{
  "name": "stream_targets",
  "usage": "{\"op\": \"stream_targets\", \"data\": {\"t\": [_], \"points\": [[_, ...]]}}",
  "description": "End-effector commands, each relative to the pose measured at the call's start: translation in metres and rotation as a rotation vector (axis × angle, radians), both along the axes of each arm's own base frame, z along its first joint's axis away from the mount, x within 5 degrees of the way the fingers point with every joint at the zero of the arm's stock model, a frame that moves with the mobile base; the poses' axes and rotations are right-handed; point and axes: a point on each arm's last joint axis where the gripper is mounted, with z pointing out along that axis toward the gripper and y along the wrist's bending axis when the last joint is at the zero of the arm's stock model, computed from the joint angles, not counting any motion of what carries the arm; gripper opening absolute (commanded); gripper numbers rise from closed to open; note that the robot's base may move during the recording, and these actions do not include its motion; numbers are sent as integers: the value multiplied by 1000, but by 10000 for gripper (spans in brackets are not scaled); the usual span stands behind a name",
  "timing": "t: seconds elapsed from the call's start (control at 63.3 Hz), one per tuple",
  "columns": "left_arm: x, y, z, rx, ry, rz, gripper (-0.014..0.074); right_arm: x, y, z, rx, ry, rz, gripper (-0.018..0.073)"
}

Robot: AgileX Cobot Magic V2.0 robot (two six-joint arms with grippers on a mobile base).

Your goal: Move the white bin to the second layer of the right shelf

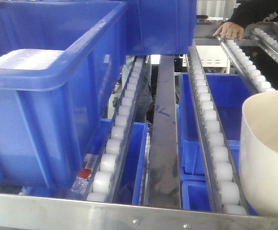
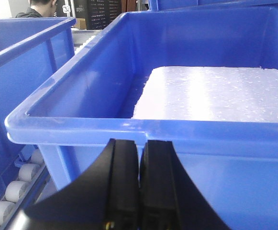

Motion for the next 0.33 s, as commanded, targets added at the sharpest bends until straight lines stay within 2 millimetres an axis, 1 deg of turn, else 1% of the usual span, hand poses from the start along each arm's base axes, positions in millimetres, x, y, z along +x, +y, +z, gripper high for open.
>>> {"op": "stream_targets", "data": {"t": [0.0,0.316], "points": [[0,1,-4,-10,-63,8,85,-2,-1,15,5,-123,-12,56],[0,1,-4,-10,-63,8,85,-2,-1,15,5,-123,-12,56]]}}
